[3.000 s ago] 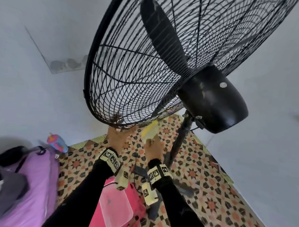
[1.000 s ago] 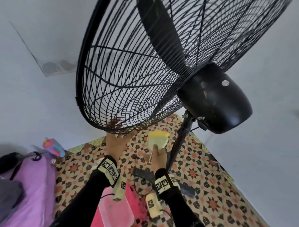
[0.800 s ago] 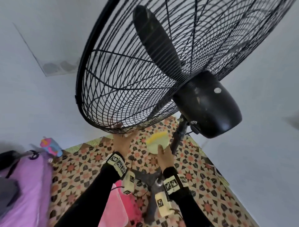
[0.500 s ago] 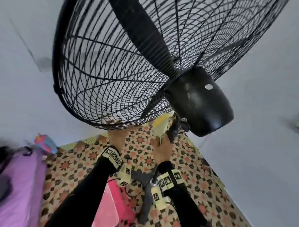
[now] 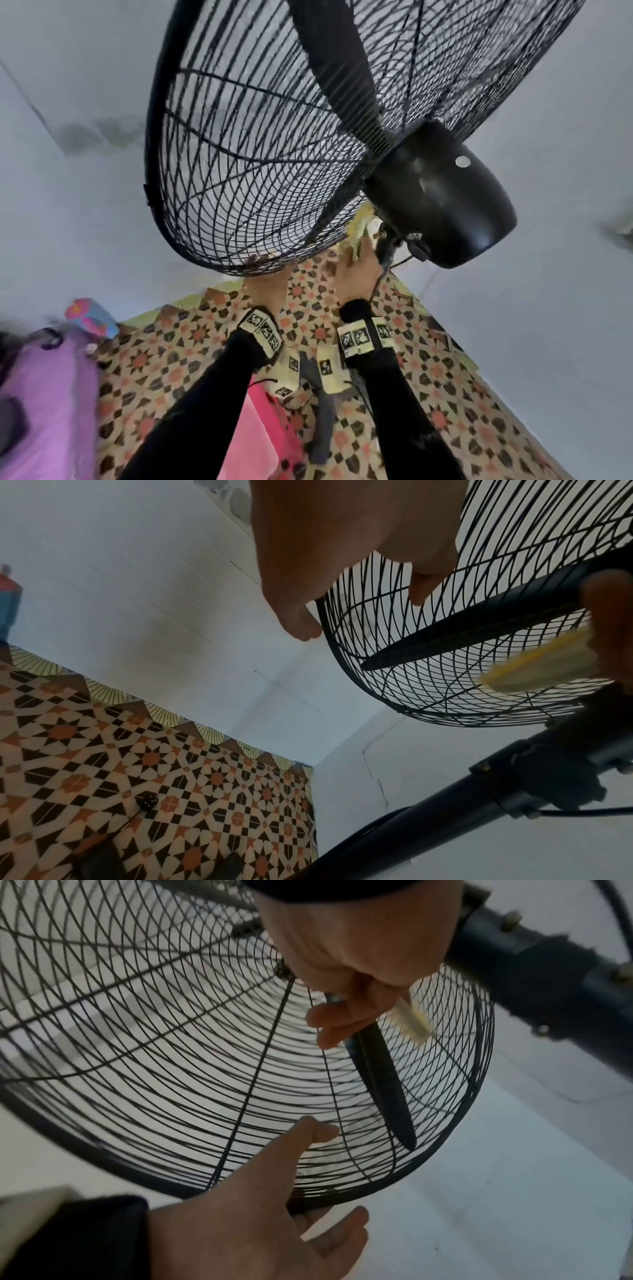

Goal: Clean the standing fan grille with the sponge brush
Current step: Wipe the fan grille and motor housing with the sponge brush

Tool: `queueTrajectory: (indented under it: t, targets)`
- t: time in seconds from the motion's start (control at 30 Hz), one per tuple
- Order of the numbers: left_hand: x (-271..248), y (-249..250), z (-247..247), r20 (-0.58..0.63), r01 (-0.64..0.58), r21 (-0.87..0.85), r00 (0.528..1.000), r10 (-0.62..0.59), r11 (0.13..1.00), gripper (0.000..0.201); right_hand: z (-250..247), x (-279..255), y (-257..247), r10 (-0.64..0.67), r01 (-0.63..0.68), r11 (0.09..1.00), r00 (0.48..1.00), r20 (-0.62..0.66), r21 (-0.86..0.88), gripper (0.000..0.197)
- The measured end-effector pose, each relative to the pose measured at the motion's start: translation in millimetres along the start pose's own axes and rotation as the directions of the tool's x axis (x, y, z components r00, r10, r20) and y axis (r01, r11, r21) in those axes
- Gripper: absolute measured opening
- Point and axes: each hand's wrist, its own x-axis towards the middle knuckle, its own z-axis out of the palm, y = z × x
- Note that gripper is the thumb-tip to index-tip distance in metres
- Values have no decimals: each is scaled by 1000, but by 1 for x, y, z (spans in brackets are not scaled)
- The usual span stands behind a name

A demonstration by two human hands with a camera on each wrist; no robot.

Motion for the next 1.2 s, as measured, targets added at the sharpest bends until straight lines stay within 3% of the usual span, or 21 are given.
queueTrajectory:
  t: [0.03,0.13,0.17,0.23,0.33,0.37,0.4,0.43,0.57,0.63,0.77,0.87,0.97,1.1,1.2]
  targets:
    - [-4,8,0,13,31,-39,999,-30,999,71,-4,-6,0,-65,66,998,997,32,-16,40]
    - [-8,20,10,-39,192,-107,980,-197,975,124,-20,-23,5,-101,98,994,993,58,43,46]
    - [-9,23,10,-28,198,-116,979,-203,973,124,-21,-18,2,-70,67,995,997,27,74,47]
    - [-16,24,9,-9,88,-17,996,-88,996,100,-18,2,-11,15,-12,998,999,-40,61,44]
    - [-19,15,4,-35,0,-61,999,-2,998,78,-11,12,-30,143,-147,985,988,50,91,45]
    - [-18,17,5,-63,47,-22,997,-48,999,94,-11,8,-27,144,-153,981,986,82,122,36]
    - [-21,19,6,-85,14,-53,996,-18,999,60,-14,2,-24,129,-142,974,988,81,178,26]
    - [-23,21,7,-94,7,-55,996,-12,998,74,-20,-3,-19,120,-137,963,989,86,232,21]
    - [-32,20,9,-71,-42,-74,997,37,996,72,-28,-4,-4,116,-124,966,992,47,229,37]
    - [-32,22,10,-103,-12,-112,995,0,994,89,-23,0,-11,120,-126,976,992,45,176,44]
    - [-20,17,9,-126,-23,-136,992,5,990,108,-1,8,-19,207,-218,955,976,74,202,52]
    - [-14,12,10,-156,-33,-107,988,16,994,110,5,-8,-4,132,-139,979,989,59,146,42]
    - [-15,9,10,-151,-56,-101,988,40,993,94,-11,-14,5,41,-42,984,999,11,171,41]
    - [-13,7,13,-164,-78,-103,985,61,992,95,-10,15,-6,191,-195,937,981,41,289,47]
    - [-9,5,11,-166,-40,-118,986,20,992,112,-7,5,-3,161,-186,945,980,115,268,41]
